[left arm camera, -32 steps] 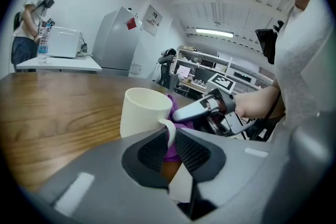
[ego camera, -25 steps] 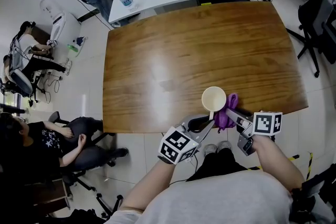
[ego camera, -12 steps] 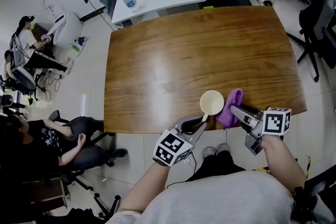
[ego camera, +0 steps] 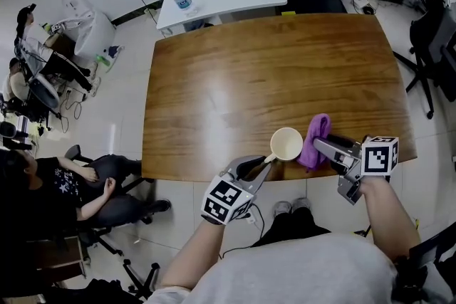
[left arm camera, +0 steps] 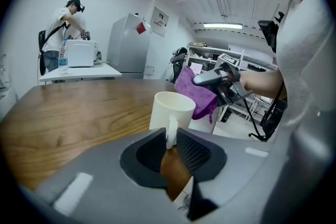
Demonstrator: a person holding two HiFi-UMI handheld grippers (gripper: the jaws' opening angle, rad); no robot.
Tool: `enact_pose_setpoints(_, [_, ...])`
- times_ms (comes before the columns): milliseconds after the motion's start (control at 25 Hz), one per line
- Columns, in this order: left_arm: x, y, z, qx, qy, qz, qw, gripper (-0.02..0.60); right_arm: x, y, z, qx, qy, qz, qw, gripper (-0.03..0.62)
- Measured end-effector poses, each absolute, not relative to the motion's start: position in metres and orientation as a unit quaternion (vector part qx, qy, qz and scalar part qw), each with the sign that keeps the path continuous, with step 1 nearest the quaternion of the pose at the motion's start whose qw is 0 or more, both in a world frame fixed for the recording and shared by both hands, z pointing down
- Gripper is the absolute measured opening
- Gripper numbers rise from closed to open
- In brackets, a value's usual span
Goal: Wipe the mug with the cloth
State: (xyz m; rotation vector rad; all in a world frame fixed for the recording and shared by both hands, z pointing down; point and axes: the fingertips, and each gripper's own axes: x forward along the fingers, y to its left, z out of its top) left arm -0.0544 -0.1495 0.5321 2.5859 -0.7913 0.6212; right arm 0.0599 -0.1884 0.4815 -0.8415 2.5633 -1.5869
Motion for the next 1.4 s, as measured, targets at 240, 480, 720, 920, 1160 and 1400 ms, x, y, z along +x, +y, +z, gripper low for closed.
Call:
enact_pose_setpoints(240, [-0.062, -0.156, 0.532, 0.915, -0.287, 0.217, 0.184, 0.061, 0.045, -0.192, 0.503, -0.236, 0.815, -0.528, -0.012, 0.123])
enact_pose_setpoints(480, [-0.065, -0.161, 0.535, 0.915, -0.290, 0.207, 0.191, 0.064, 0.042, -0.196, 0.535, -0.231, 0.814, -0.529, -0.063, 0.124])
enact_pose_setpoints(720, [-0.065, -0.166, 0.535, 0.914, -0.291, 0.206, 0.192, 0.064, 0.042, -0.200, 0.561, -0.239, 0.809, -0.525, -0.117, 0.123])
enact_pose_setpoints(920, [-0.068, -0.168, 0.535, 0.913, -0.293, 0.204, 0.195, 0.066, 0.039, -0.199, 0.573, -0.238, 0.808, -0.517, -0.151, 0.123])
enact_pose_setpoints(1160, [-0.070, -0.169, 0.535, 0.913, -0.296, 0.197, 0.199, 0.067, 0.038, -0.199, 0.575, -0.233, 0.809, -0.515, -0.164, 0.123])
enact_pose_setpoints(1400, [-0.072, -0.171, 0.536, 0.914, -0.294, 0.198, 0.199, 0.067, 0.044, -0.206, 0.557, -0.230, 0.820, -0.503, -0.151, 0.123])
